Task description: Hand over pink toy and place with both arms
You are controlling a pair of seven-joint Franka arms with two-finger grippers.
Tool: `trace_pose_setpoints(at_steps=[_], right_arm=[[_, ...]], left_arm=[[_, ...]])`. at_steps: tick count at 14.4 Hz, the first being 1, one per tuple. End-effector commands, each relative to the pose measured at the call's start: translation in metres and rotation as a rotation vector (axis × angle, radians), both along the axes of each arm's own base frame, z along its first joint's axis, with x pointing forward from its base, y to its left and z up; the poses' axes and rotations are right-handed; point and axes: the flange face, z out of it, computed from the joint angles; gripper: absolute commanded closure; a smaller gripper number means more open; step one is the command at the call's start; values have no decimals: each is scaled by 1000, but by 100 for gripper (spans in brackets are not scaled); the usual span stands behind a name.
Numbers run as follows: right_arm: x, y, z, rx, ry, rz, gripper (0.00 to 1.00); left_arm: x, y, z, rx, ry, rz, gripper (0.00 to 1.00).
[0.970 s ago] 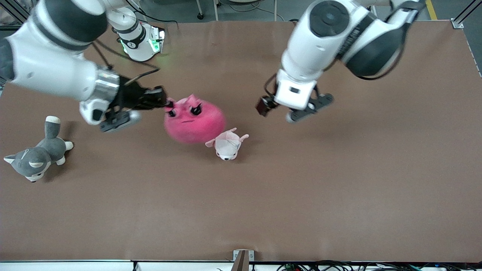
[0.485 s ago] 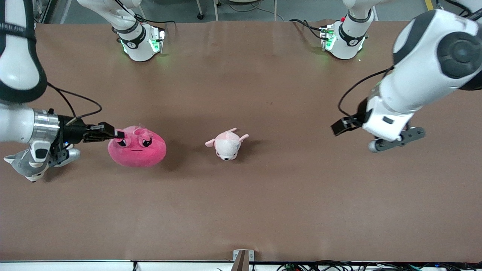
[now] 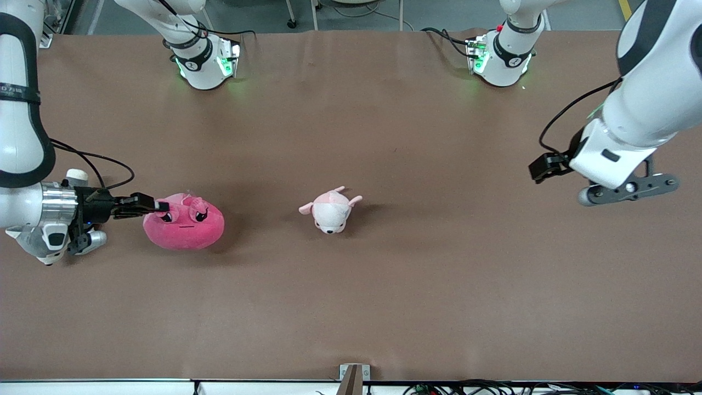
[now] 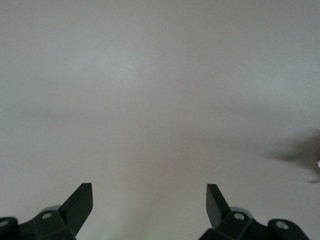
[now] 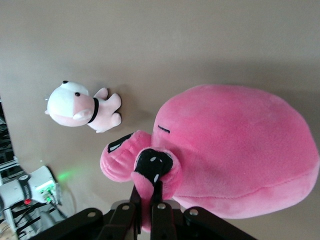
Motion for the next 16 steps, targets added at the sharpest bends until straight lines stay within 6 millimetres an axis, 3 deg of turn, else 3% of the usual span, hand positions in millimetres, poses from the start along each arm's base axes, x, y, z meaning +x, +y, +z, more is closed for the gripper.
trace_pose_setpoints(at_steps=[1,4,6,12,16], right_arm=[[0,0,-8,47,26,-5,98],[0,-12,-38,71,77,-17,98],[2,-16,-51,106,95,-40,98],[-1,-18,-77,122,151,-48,98],[0,-18,-77,130,153,-49,98]], left_arm=[[-12,23,21,23,-9,-21,0],[-23,70,30,-98,17,-44,0],[-34,86,35,-106,20,-68,0],[-63,78,28,-98,12,-122,0],[-65,78,28,-100,16,-130,0]])
